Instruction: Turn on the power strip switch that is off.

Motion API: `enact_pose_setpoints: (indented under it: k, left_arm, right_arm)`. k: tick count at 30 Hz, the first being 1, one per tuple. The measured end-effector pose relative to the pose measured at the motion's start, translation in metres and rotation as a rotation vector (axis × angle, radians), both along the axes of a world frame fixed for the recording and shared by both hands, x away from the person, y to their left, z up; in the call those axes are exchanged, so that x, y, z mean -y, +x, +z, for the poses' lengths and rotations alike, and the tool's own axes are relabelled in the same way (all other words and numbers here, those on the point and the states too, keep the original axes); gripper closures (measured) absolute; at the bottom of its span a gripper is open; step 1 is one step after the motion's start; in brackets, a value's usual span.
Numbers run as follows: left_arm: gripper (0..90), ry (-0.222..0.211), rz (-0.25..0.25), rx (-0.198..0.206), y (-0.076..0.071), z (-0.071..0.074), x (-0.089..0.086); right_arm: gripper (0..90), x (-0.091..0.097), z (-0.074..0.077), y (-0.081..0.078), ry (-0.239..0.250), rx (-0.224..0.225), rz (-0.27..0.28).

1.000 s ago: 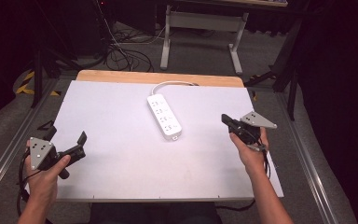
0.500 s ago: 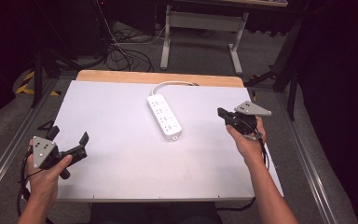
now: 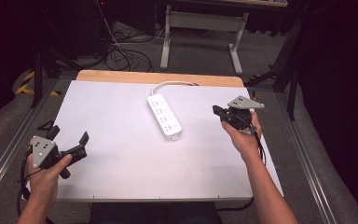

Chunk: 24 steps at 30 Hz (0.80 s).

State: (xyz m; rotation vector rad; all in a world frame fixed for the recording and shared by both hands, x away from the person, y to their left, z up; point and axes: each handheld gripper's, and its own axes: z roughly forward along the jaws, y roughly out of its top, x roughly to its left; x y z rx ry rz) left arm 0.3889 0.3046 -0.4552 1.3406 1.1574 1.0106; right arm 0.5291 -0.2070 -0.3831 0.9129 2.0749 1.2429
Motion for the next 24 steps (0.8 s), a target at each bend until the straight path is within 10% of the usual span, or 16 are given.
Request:
enact_pose_setpoints:
  k: [24]
  left_arm:
    - [4.3,0.002,-0.008,-0.005,0.0,0.0,0.001]
  right_arm:
    - [90.0,-0.037,0.002,0.025,-0.063,-0.061,0.06]
